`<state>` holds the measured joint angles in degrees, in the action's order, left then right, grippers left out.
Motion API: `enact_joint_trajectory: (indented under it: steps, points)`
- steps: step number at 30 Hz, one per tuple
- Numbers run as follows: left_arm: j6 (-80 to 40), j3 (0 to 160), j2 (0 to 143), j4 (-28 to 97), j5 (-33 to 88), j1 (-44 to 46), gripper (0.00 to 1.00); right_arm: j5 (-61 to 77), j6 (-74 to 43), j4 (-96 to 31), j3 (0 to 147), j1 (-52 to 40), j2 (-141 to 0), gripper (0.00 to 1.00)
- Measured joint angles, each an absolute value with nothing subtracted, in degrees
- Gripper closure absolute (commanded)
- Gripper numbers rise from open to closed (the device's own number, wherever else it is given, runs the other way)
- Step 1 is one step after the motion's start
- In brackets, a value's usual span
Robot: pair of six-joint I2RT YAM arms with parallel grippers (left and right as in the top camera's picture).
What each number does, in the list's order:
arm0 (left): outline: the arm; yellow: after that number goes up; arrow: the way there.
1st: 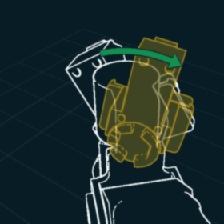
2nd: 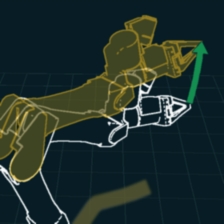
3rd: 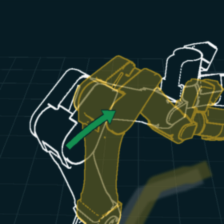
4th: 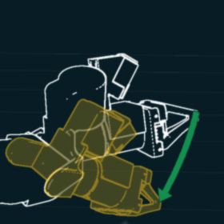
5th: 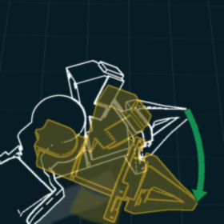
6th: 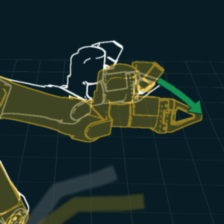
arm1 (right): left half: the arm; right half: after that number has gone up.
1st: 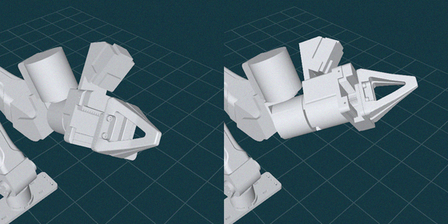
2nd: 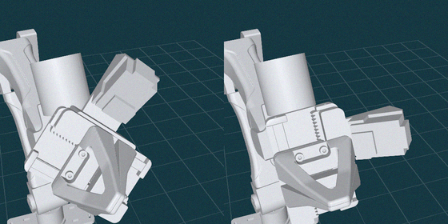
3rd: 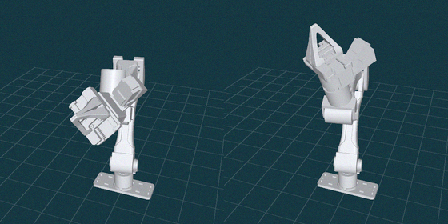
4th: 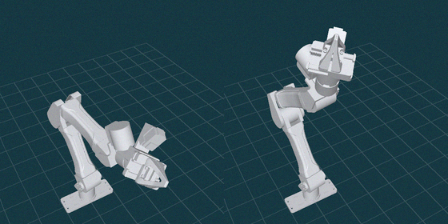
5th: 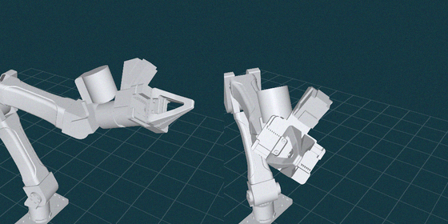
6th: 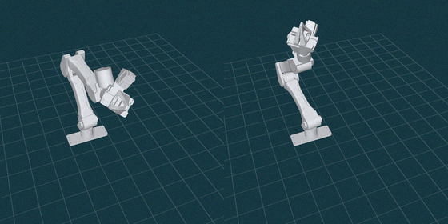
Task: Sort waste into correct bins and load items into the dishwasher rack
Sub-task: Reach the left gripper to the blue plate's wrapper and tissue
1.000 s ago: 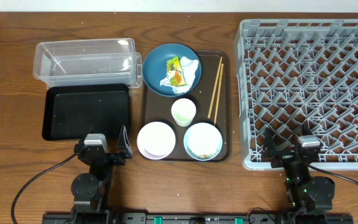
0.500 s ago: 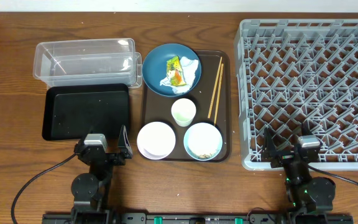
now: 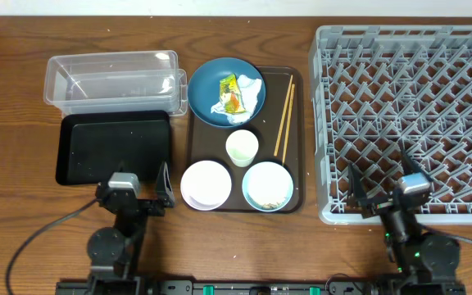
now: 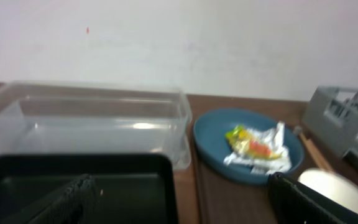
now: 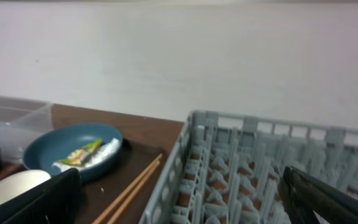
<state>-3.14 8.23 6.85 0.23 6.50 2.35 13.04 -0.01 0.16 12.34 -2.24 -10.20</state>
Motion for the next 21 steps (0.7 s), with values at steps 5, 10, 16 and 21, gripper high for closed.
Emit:
enact_joint_trajectory:
  steps: [5, 10, 16, 21]
  points:
    - [-2.76, 19.42, 16.97, 2.68, 9.26, 2.35, 0.1, 15.79, 1.39, -3.46, 23.24, -2.26, -21.71, 0.01]
    - [-0.45, 32.27, 30.74, 8.45, 11.64, 2.35, 0.09, 17.56, 2.13, -11.14, 36.03, -2.28, -35.27, 0.01]
    - [1.76, 48.18, 46.7, 18.44, 13.45, 2.46, 0.1, 18.31, 2.46, -22.76, 51.09, -2.28, -48.31, 0.01]
    - [3.81, 64.58, 63.68, 29.04, 13.61, 5.08, 0.1, 18.92, 3.64, -32.8, 62.76, -2.28, -57.14, 0.01]
